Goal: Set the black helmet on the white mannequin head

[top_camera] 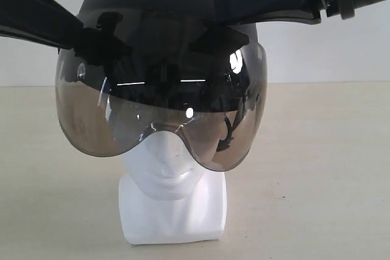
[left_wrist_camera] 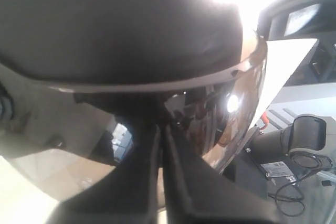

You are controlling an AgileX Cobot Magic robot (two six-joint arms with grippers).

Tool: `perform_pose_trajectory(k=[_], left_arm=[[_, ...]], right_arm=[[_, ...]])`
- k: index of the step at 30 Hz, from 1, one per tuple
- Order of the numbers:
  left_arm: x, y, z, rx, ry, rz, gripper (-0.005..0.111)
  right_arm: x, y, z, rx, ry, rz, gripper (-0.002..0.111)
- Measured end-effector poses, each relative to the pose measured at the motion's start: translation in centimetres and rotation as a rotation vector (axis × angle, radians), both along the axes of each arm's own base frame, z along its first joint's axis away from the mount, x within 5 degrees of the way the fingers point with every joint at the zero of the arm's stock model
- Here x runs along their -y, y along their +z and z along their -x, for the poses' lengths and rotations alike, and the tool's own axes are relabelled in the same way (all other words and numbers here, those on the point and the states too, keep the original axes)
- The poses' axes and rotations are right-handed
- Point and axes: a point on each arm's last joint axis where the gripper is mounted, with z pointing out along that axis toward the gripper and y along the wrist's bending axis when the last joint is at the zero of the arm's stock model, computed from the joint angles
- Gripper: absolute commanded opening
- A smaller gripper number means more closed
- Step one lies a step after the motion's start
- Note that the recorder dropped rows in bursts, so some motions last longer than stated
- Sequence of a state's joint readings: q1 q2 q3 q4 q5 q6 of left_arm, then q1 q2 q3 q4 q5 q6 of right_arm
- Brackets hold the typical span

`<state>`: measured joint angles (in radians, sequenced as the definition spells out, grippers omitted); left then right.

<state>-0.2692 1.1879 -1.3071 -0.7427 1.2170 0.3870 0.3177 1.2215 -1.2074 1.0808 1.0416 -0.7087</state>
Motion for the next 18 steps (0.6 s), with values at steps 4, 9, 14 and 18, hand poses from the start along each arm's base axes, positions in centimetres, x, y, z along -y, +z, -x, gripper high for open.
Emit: perform_pose_trajectory(k=[4, 9, 14, 18], left_arm=[[-0.1, -0.3, 0.2, -0.006, 0.005, 0.004, 0.004], [-0.2, -0.4, 0.7, -0.007, 0.001, 0.002, 0.004], [-0.4, 0.0, 1.5, 0.017, 0.004, 0.01, 0.004], [-0.5, 1.3, 1.7, 0.078, 0.027, 0.034, 0.004]], right_arm=[[-0.2, -0.1, 0.2, -0.002, 0.011, 0.006, 0.0], [-1.0, -0.1, 0.8, 0.003, 0.048, 0.024, 0.0], [-1.2, -0.3, 0.9, -0.011, 0.047, 0.045, 0.0], [-1.1, -0.3, 0.9, -0.016, 0.041, 0.05, 0.0]])
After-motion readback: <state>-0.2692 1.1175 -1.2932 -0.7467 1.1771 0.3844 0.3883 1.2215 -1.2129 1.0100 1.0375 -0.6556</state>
